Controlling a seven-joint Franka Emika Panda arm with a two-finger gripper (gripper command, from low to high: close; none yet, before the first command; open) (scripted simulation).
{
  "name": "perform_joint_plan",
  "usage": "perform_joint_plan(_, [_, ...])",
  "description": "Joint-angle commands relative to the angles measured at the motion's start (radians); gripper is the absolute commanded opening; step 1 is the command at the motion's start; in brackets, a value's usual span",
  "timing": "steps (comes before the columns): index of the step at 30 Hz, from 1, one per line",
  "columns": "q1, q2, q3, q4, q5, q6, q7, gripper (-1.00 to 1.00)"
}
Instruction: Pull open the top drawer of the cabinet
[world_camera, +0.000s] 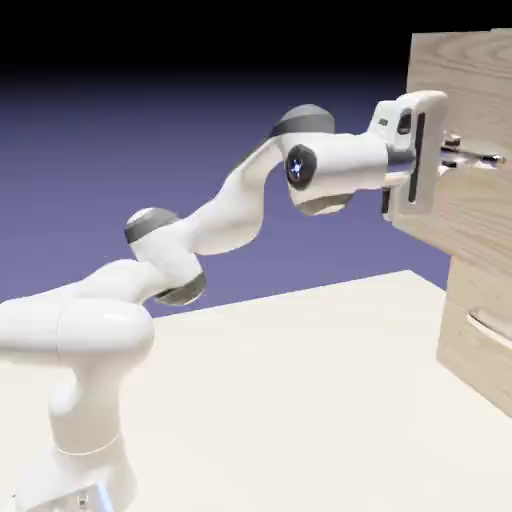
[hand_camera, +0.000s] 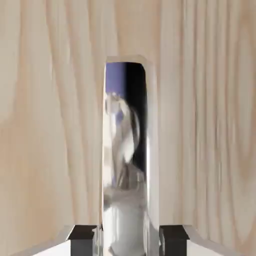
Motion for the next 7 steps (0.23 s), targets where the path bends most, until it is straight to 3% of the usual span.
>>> perform_joint_plan(1, [0.018,0.005,-0.009,-0.036,-0.008,-0.018,-0.005,-1.00])
perform_joint_plan(3, [0.044,0.013,-0.024,-0.089,-0.026,-0.045,-0.011,-1.00])
perform_joint_plan(4, [0.044,0.013,-0.024,-0.089,-0.026,-0.045,-0.011,1.00])
perform_joint_plan(7, [0.079,0.025,-0.052,-0.161,-0.057,-0.084,-0.019,1.00])
